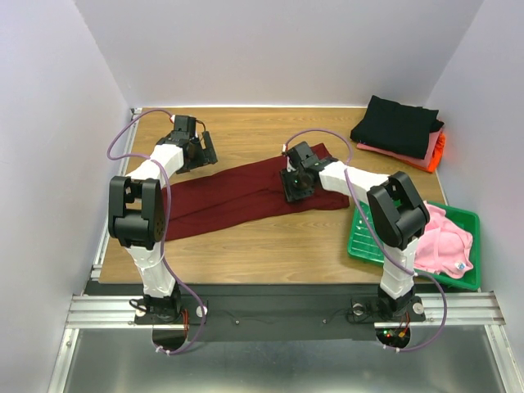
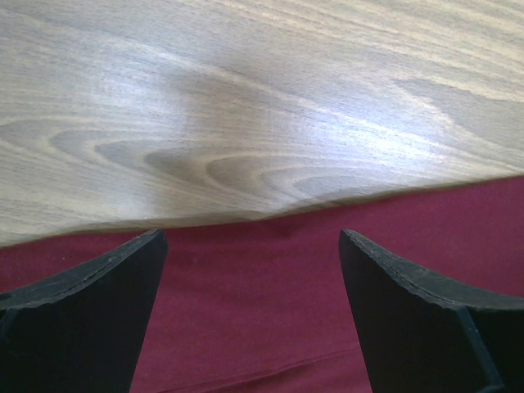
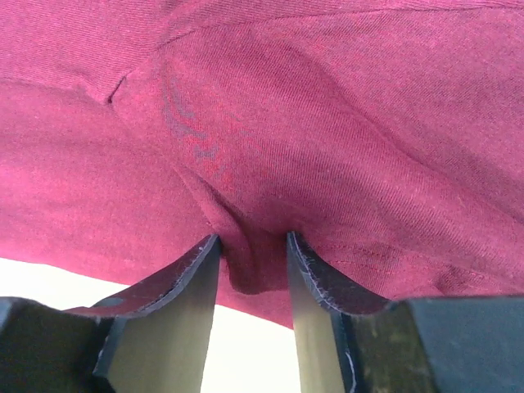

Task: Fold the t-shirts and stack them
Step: Fold the tshirt

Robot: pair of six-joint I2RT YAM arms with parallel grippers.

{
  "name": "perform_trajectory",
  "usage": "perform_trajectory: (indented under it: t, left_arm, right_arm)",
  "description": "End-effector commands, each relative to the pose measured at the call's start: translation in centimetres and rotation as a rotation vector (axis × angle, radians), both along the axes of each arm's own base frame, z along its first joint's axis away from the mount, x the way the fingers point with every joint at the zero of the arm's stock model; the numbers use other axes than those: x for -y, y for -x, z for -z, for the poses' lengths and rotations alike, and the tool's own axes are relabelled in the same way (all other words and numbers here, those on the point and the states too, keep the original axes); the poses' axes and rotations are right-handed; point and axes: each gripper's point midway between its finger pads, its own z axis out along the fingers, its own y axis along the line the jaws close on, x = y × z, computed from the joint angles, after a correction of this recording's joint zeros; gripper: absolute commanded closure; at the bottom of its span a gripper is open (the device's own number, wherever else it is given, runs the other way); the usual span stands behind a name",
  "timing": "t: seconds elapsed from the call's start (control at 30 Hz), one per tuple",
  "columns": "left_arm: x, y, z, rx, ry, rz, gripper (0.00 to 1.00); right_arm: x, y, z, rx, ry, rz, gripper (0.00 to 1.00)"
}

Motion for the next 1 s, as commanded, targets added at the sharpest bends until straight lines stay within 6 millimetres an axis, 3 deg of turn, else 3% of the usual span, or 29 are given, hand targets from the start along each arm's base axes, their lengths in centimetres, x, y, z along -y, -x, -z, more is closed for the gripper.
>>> perform_trajectory:
  t: [0.0, 0.2, 0.4, 0.73, 0.97]
  left_arm:
    - [0.1, 0.2, -0.8, 0.015, 0.001, 0.011, 0.02]
    - [0.2, 0.3, -0.5, 0.007, 0.002, 0.017, 0.01]
    - [0.2, 0.3, -0.1, -0.004, 0.000, 0.020, 0.02]
    - [0.3, 0.5, 0.7, -0.029, -0.003, 0.032, 0.02]
    - [0.3, 0.6, 1.2, -0.044, -0.006, 0.033, 0.01]
  right_arm:
    - [-0.9, 0.1, -2.1, 0.039, -0.044, -0.007, 0.57]
    - [-1.2, -0.2, -2.6, 0.054, -0.046, -0.011, 0.70]
    - [-1.7, -0.6, -4.6, 0.091, -0.068, -0.014, 0.77]
    - [-3.1, 0.9, -6.6, 0.049, -0.098, -0.051, 0.78]
    - [-3.8, 2.5, -5.7, -0.030, -0.100, -0.086, 0.78]
